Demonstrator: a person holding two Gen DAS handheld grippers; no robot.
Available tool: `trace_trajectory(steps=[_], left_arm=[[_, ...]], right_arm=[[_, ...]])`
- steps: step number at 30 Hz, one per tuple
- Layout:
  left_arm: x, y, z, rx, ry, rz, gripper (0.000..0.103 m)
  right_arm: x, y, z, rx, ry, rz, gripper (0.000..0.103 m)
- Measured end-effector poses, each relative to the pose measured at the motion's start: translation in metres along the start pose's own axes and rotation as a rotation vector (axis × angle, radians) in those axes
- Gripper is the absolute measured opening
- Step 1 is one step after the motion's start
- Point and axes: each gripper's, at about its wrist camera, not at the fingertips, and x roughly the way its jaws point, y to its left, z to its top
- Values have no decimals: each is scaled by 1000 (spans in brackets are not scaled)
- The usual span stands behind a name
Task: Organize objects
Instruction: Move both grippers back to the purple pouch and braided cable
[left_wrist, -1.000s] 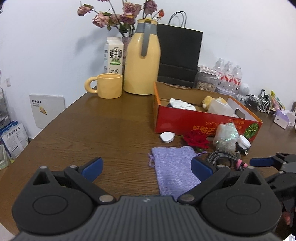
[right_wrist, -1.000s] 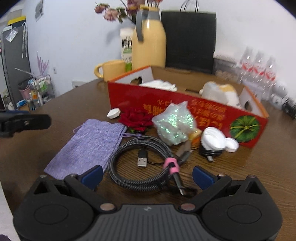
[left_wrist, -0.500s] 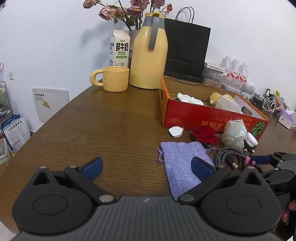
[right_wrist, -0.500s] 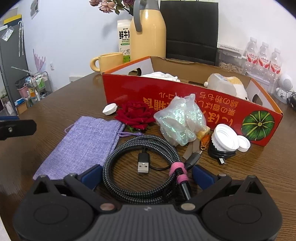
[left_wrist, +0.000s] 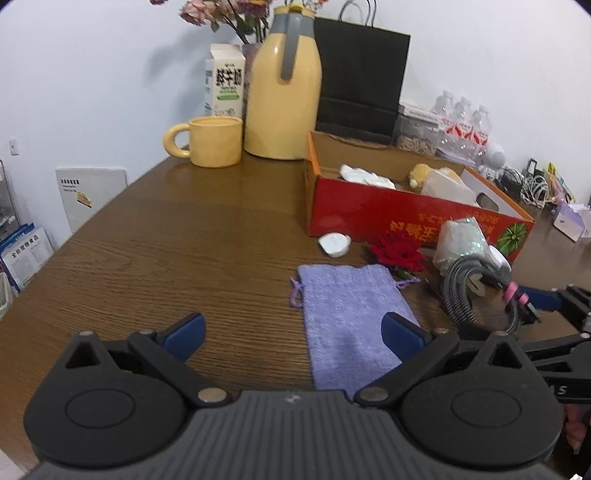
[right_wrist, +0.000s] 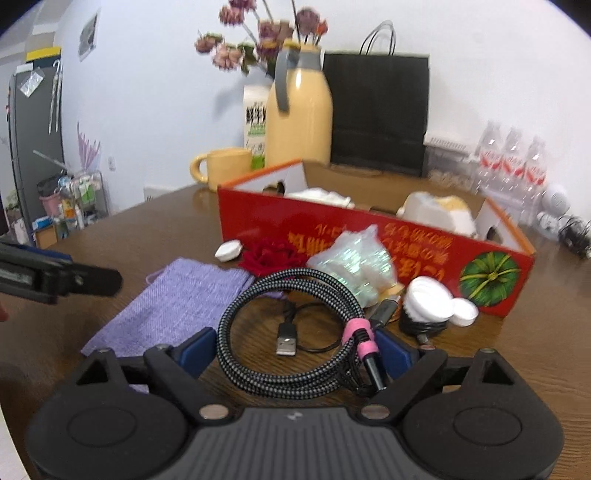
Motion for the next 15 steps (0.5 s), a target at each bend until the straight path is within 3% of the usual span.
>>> trace_trajectory(steps=[10, 15], left_arm=[[33, -31, 6, 20, 138, -64, 103], [47, -46, 9, 72, 185, -27, 103]], right_arm=[[-17, -37, -7, 90, -43, -77, 91], [-18, -41, -9, 107, -50, -70, 91]])
